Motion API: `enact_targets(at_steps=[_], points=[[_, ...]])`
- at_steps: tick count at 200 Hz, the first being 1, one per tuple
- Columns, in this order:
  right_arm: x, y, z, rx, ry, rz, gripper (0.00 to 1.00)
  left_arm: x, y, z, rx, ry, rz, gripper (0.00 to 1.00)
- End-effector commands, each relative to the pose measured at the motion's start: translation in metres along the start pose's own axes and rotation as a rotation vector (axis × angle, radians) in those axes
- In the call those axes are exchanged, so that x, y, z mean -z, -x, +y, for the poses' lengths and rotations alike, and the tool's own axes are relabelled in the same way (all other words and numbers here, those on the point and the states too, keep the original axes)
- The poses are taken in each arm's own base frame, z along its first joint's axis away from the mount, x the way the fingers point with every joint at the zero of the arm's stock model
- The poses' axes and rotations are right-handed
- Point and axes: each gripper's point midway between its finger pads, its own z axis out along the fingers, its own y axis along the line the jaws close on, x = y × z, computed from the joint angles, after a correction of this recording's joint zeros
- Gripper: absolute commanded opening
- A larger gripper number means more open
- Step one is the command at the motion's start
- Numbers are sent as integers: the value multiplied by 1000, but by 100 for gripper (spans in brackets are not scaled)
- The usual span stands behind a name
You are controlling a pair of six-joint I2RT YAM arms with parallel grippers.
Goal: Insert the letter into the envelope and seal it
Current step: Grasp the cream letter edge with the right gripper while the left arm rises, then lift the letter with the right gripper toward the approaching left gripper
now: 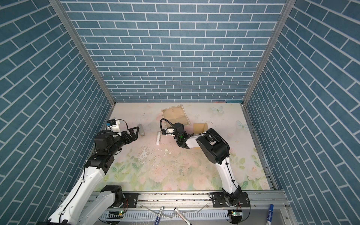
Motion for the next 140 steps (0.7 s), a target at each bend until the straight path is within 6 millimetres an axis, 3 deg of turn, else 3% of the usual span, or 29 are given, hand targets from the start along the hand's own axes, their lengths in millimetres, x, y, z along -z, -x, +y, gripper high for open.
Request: enact_targets(at_steps=[1, 50, 95, 140], points=[[-4, 15, -25, -8, -67, -38, 34, 0, -1, -3, -5, -21, -8, 100], [-1, 17, -38, -1, -112, -46, 0, -2, 0, -4, -11, -30, -12, 100], [26, 24, -76, -26, -168, -68, 0, -3, 7, -11, -30, -56, -23, 100], [76, 29, -117, -63, -161, -113, 0, -6, 17, -29, -84, -113, -44, 100]])
